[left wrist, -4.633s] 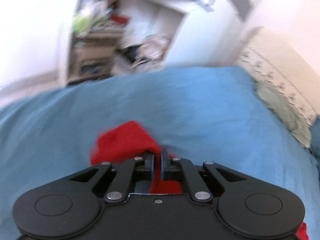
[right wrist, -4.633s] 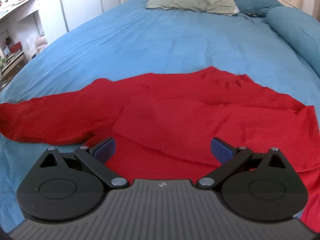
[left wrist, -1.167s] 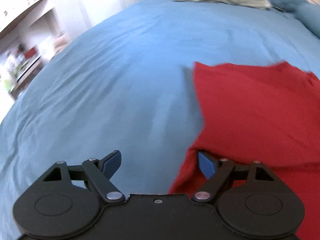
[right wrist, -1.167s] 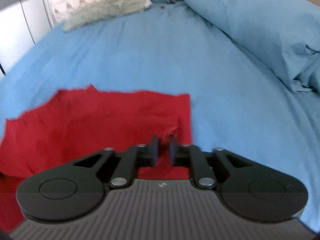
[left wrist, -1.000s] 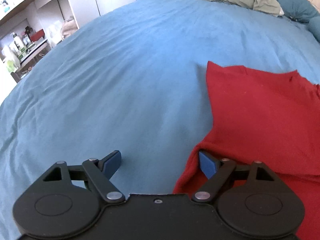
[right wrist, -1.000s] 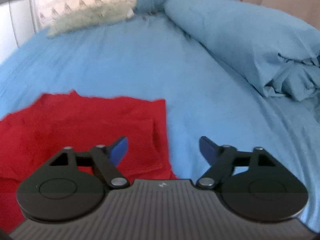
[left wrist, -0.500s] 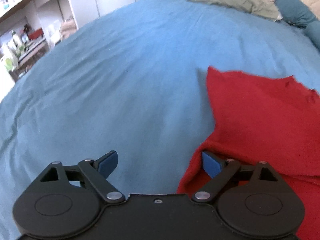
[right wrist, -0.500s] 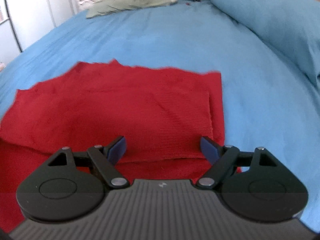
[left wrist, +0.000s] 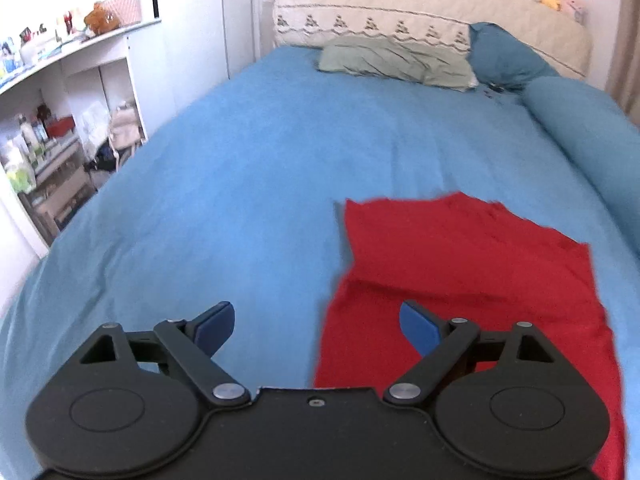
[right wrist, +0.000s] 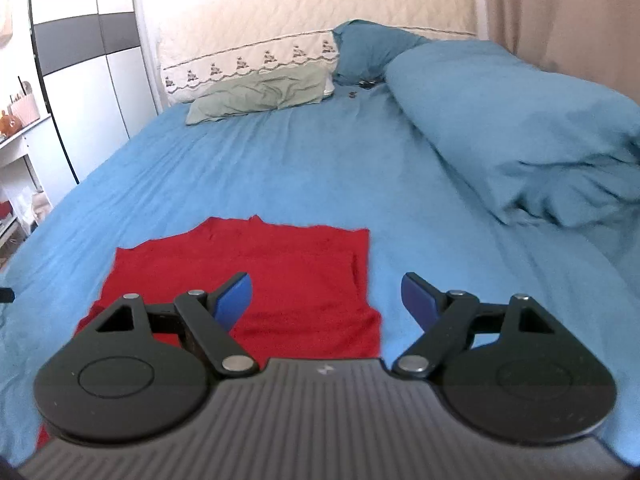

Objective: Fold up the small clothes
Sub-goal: 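Grasp the sweater hem with both tools to start folding lengthwise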

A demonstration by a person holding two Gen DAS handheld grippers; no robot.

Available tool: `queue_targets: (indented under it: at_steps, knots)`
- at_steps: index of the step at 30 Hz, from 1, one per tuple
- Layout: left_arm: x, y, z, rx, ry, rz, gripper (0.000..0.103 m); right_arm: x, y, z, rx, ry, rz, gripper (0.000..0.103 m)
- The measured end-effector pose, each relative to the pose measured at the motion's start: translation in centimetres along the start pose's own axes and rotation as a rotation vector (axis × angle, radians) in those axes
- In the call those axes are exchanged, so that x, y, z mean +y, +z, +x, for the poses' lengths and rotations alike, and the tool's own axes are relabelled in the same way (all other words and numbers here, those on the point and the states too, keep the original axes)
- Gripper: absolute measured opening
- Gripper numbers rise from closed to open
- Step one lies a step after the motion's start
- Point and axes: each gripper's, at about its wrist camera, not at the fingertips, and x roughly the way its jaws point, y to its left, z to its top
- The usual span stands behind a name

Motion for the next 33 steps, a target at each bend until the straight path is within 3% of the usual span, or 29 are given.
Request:
queue_targets:
  at_steps: [7,15,17,19,22,26,33]
  knots:
    - [0.7,-7.1,-4.4,0.124,-0.041,-0.037,0.093,-1.2,-3.8,-7.9,0.096,-0.008,0.026,0.098]
    - [0.9,-15.0,-1.8,0.239,-0.071,-0.048,0.09,-2.1,-13.3,-6.8,0.286,0.008,0.065,0.097]
    - [1.1,-16.6,-0.8,0.26,-0.07,-0.052,0.085,-2.2,-15.6,-6.1,0.325,0.007,0.065,0.097]
    - [1.2,-17.9,0.0,0.279,-0.054,-0.055,0.071,-2.2,-17.7,-5.4,0.366,-0.002,0.065,0.096]
    - [1.6,-19.2,0.8,0.296,-0.049,-0.083,0.065,-2.3,-20.0,-4.7,0.409,-0.012,0.068,0.095]
    - [1.2,-19.5,0.7,0.274,-0.044,-0.076,0.063,-2.4,-21.6,-4.1,0.444,-0.03,0.074,0.092]
    - [0.1,-19.4,0.7,0.29,-0.074,-0.033,0.04,-2.2,-22.4,-3.7,0.475,-0.059,0.093,0.082]
